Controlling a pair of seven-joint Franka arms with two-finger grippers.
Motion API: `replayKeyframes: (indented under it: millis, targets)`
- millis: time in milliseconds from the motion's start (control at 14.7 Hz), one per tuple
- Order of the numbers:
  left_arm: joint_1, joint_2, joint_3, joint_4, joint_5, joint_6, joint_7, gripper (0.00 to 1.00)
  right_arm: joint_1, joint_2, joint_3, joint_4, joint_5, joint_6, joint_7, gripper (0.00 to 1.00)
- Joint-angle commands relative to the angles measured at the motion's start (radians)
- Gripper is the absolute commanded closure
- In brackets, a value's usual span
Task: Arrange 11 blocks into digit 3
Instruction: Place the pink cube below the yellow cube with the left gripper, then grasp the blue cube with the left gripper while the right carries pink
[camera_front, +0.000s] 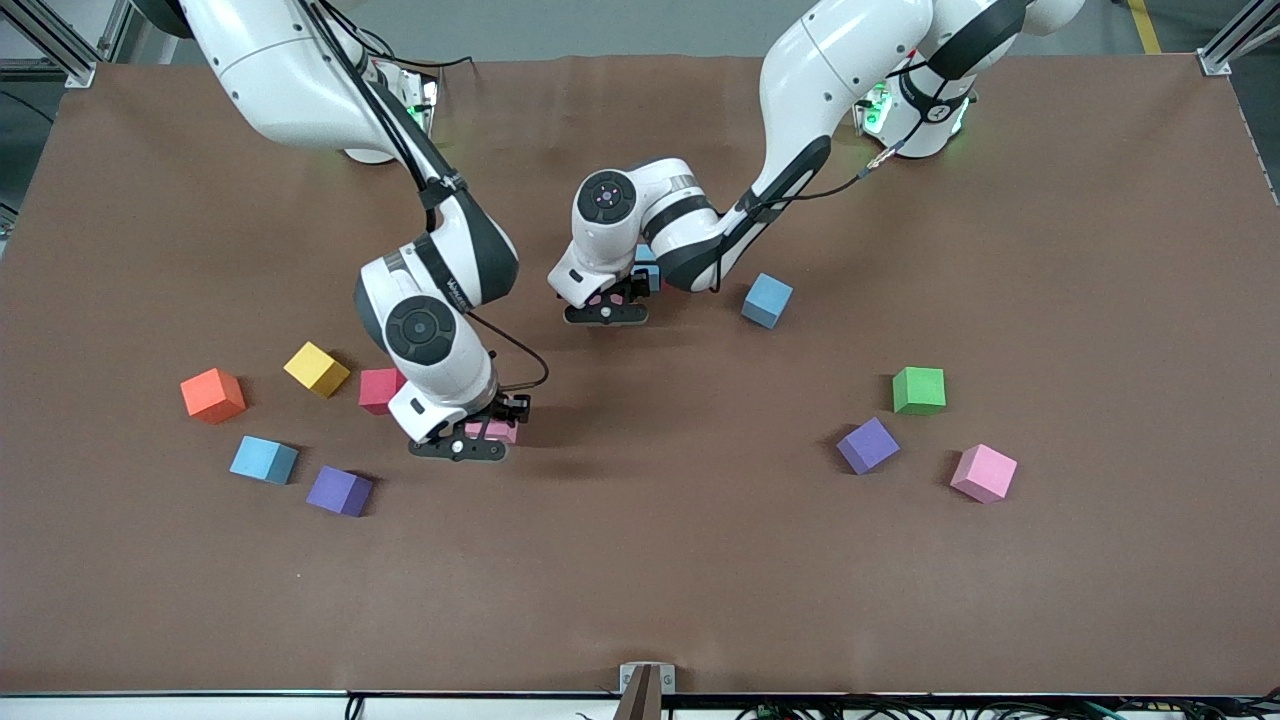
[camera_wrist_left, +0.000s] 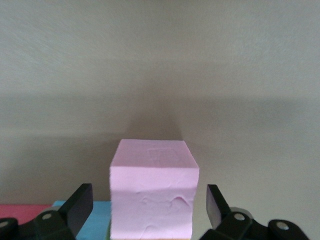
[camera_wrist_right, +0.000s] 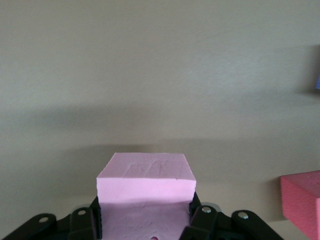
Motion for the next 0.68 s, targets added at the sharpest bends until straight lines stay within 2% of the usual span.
replayKeyframes:
  millis: [0,272,408,611]
  targets:
    - [0.012,-0.096,-0.001,-0.03,0.016,-0.082,-0.006,0.0,0.016,0.03,0.007,0.038,-0.008,-0.013,-0.029,0.67]
    - [0.064,-0.194,-0.001,-0.032,0.0,-0.149,-0.015,0.0,0.056,0.03,0.007,0.041,0.001,-0.013,-0.029,0.7]
    - [0.127,-0.251,0.001,-0.032,-0.072,-0.249,-0.021,0.0,0.082,0.049,0.008,0.055,0.004,-0.008,-0.029,0.7]
    - [0.23,-0.316,0.001,-0.052,-0.1,-0.341,-0.041,0.0,0.128,0.075,0.01,0.072,0.08,0.01,-0.032,0.71]
